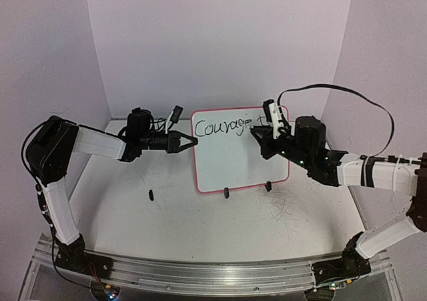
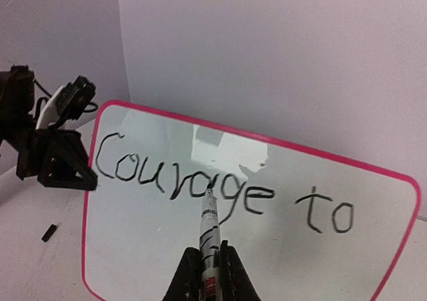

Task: Write a sentence on the whiteboard

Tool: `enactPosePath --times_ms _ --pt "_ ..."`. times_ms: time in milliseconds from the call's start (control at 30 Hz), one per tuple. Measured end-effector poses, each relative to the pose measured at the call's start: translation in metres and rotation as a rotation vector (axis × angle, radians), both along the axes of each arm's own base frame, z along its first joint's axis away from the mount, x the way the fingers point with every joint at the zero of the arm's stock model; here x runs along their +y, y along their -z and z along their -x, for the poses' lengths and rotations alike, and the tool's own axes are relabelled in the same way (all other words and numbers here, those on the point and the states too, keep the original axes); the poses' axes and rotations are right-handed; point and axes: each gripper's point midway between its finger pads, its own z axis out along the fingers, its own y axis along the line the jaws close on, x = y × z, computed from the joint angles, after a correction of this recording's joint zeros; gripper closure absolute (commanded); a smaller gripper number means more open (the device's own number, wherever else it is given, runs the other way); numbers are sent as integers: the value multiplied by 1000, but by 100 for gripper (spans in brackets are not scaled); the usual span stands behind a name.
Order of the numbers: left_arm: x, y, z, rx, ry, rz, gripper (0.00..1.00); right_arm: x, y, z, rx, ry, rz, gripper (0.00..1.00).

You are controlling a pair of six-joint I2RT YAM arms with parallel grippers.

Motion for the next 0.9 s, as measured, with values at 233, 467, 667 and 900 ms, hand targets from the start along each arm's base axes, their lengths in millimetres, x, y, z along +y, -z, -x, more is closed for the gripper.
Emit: enactPosePath --times_ms 233,467,667,900 --pt "0 1 -1 -2 -14 -5 100 42 26 24 45 -126 72 100" --pt "0 1 -1 -2 -14 -5 100 56 43 27 59 -145 119 100" --pt "0 1 -1 -2 -14 -5 100 74 51 29 59 -152 153 100" --pt "0 1 -1 -2 -15 -5 100 86 56 29 52 -159 171 100"
